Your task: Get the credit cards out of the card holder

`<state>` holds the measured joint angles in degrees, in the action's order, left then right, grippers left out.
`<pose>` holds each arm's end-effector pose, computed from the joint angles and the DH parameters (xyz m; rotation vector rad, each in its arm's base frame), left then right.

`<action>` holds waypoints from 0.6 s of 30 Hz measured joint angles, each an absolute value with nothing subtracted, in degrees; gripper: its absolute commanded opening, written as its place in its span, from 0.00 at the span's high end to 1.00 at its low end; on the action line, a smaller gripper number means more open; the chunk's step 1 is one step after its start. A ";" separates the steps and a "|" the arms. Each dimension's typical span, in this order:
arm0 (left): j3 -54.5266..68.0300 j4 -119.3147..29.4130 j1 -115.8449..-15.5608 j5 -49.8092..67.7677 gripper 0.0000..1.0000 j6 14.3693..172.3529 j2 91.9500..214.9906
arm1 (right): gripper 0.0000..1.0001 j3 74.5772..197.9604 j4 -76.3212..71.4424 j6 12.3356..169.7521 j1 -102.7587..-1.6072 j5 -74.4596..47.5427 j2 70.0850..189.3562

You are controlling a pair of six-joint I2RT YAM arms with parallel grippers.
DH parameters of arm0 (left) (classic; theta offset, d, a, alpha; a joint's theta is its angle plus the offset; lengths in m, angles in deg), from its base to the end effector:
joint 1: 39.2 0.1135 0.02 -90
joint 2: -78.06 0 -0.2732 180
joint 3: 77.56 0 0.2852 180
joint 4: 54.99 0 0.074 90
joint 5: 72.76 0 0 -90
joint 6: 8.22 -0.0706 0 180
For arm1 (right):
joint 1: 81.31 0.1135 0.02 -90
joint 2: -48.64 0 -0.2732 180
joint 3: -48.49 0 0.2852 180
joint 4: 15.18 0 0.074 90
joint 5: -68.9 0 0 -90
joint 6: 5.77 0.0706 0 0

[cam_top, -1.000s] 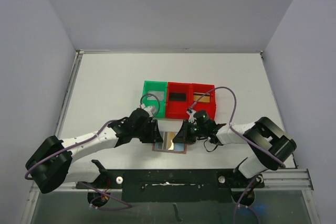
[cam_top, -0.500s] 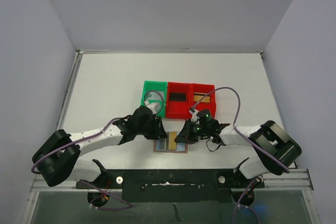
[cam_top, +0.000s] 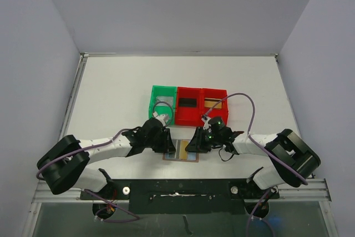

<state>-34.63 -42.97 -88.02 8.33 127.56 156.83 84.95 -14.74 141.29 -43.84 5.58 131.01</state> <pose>0.1856 -0.2288 0.1079 0.1478 2.6119 -0.8785 0.2004 0.1935 0.0802 0.2058 2.6930 1.2236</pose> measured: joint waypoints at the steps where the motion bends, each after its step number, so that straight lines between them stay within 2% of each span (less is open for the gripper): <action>1: -34.57 -42.77 -88.20 8.81 0.76 127.71 156.76 | 0.67 84.86 -14.56 141.48 -43.84 5.25 130.85; 5: -34.22 -41.68 -88.35 9.67 0.76 127.82 156.50 | 0.58 83.53 -15.13 143.43 -43.84 3.76 128.58; 11: -33.74 -39.65 -88.35 10.48 0.76 127.84 156.00 | 0.54 80.99 -17.43 146.79 -43.77 2.10 126.07; 18: -32.86 -37.33 -88.33 11.04 0.76 127.89 156.17 | 0.58 80.84 -16.25 147.49 -43.77 0.40 124.49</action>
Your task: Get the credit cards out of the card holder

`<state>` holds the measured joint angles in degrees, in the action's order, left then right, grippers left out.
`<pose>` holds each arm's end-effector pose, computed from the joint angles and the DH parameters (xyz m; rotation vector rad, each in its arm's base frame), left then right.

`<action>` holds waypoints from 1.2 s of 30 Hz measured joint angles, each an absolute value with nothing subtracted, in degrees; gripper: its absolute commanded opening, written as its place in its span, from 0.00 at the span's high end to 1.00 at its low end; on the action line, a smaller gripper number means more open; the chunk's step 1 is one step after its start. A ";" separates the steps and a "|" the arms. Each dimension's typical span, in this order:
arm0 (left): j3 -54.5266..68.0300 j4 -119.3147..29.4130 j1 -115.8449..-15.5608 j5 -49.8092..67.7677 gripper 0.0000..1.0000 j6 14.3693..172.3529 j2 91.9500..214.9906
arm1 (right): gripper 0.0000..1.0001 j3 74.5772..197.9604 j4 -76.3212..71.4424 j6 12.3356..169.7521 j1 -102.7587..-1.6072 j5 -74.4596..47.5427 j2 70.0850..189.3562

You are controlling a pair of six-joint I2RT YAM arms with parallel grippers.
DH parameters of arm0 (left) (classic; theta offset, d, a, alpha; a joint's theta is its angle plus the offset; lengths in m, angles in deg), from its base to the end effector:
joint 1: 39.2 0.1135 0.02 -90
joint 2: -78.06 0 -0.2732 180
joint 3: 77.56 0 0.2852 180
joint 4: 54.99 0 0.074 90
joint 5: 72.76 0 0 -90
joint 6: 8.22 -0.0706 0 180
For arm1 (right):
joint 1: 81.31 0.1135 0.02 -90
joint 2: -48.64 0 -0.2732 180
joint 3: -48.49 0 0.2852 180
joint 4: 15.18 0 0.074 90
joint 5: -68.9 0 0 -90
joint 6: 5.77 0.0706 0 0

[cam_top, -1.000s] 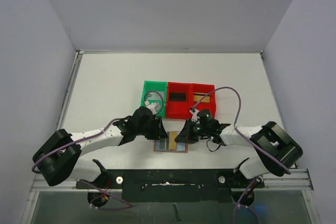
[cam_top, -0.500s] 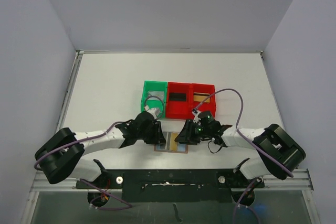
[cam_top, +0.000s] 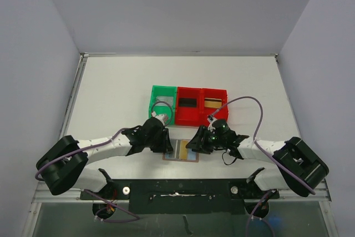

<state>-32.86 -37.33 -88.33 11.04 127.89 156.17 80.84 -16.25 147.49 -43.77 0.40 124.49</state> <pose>0.1856 -0.2261 0.1116 0.1206 2.6485 -0.7888 0.1929 0.1809 0.0878 0.3702 2.6085 1.2093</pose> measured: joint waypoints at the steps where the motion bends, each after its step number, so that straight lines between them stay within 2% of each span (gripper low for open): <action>1: -32.86 -37.22 -88.35 11.07 0.76 127.89 156.19 | 0.60 80.84 -16.29 147.49 -43.75 0.42 124.58; 8: -32.40 -37.09 -88.28 10.91 0.76 128.04 157.22 | 0.73 83.40 -18.98 147.52 -42.59 1.38 130.85; 12: -31.66 -36.80 -88.28 10.76 0.77 128.02 157.98 | 0.92 83.84 -21.67 148.24 -41.48 0.97 133.52; 15: -31.64 -36.80 -88.28 10.78 0.77 128.06 158.03 | 1.00 83.18 -22.85 149.09 -41.45 0.77 134.02; 26: -31.64 -35.97 -88.35 12.20 0.77 128.30 157.42 | 1.00 78.09 -20.90 149.24 -42.39 -1.48 124.80; 32: -31.66 -33.98 -88.35 14.34 0.63 128.26 153.88 | 1.00 79.55 -18.72 147.45 -42.77 -1.00 126.99; 36: -31.66 -36.06 -88.35 13.51 0.61 128.44 150.95 | 1.00 80.25 -18.37 147.28 -42.77 -1.00 127.55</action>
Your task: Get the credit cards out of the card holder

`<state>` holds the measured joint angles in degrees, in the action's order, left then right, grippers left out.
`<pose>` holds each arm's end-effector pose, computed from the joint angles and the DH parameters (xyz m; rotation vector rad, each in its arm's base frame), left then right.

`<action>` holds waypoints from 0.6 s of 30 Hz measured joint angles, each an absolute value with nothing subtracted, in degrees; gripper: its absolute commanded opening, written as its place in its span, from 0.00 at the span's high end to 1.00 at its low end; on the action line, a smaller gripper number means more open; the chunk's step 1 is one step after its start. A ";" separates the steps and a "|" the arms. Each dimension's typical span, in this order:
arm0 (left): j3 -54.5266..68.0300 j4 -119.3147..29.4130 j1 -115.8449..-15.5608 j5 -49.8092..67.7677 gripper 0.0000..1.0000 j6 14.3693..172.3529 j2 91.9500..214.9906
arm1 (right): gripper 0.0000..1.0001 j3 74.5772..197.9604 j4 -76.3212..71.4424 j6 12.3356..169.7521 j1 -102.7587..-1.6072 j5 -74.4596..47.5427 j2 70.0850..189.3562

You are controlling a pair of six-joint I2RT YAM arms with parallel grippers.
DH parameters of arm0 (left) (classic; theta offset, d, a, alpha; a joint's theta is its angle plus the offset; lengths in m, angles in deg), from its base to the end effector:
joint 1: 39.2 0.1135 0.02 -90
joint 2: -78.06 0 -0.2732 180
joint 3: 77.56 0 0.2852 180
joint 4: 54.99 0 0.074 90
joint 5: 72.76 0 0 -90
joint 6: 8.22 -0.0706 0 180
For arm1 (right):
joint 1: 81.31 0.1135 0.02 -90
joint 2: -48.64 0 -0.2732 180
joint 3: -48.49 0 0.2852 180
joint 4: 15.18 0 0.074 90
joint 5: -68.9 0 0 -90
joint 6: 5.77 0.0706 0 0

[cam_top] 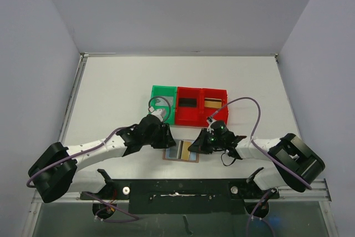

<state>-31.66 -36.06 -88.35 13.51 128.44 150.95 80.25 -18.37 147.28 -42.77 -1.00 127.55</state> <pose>0.1890 -0.2256 0.1414 0.0890 2.5487 -0.8217 0.1901 0.1825 0.0751 0.3675 2.6318 1.1693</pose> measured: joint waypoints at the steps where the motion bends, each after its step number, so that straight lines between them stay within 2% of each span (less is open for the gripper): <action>1: -31.66 -37.42 -88.35 13.08 0.61 128.68 150.60 | 1.00 80.25 -18.37 147.28 -42.77 -1.00 127.60; 10: -33.87 -50.14 -88.41 6.72 0.64 131.32 153.50 | 0.97 80.54 -18.91 148.48 -42.74 -1.53 128.52; 16: -35.31 -49.83 -88.50 6.50 0.70 134.05 158.38 | 0.96 80.49 -18.85 148.61 -42.74 -2.18 128.41; 18: -35.66 -50.09 -88.48 6.06 0.72 134.99 159.78 | 0.92 80.49 -18.85 148.52 -42.74 -2.14 128.41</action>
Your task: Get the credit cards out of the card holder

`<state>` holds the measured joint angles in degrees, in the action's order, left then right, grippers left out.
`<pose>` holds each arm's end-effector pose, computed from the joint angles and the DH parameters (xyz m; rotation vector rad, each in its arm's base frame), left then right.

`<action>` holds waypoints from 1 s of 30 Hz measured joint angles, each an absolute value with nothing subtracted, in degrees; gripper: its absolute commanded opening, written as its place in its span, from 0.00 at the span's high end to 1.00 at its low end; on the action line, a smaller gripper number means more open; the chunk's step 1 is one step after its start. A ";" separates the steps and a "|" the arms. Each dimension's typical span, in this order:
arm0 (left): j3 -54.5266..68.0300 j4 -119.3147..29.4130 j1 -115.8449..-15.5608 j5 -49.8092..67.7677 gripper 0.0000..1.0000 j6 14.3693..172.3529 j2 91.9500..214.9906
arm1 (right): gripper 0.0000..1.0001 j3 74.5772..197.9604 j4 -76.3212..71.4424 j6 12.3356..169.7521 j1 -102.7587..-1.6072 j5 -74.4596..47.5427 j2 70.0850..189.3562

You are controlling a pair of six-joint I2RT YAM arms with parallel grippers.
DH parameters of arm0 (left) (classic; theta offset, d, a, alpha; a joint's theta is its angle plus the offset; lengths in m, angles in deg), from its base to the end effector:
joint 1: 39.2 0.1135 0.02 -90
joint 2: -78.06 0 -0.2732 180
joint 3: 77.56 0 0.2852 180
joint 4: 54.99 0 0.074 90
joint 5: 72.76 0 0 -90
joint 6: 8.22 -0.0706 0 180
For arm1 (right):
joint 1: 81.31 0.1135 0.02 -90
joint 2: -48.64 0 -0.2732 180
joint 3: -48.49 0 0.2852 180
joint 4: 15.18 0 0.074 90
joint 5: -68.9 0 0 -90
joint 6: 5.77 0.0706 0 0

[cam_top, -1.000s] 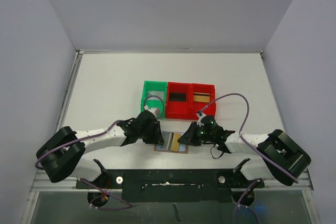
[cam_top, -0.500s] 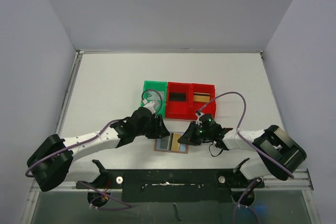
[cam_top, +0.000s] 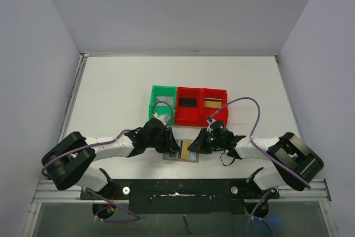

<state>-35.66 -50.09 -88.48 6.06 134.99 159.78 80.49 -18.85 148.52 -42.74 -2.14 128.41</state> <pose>0.1863 -0.2374 0.1004 0.0170 2.6124 -1.0089 0.1923 0.1827 0.0732 0.4075 2.6275 1.1542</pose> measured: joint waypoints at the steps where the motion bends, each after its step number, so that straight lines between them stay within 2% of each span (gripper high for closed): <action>1: -35.66 -50.44 -88.50 5.97 0.72 135.28 159.86 | 0.91 80.49 -18.87 148.43 -42.77 -2.14 128.41; 10: -35.68 -50.03 -88.55 6.43 0.76 135.67 159.93 | 0.76 78.66 -23.20 149.31 -42.74 -1.92 128.23; 23: -35.38 -48.96 -88.55 6.83 0.78 135.15 159.95 | 0.77 71.86 -40.84 153.72 -42.66 -1.31 131.01; 26: -35.38 -48.91 -88.55 6.91 0.79 135.12 159.95 | 0.81 71.42 -43.55 153.77 -42.46 -0.78 132.17; 30: -35.35 -48.85 -88.55 6.96 0.80 135.10 159.95 | 0.82 71.36 -46.93 154.01 -41.69 -0.46 133.74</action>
<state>-35.35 -48.85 -88.55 6.96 135.10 159.95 71.36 -46.93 154.01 -41.69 -0.46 133.74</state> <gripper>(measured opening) 0.208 0.187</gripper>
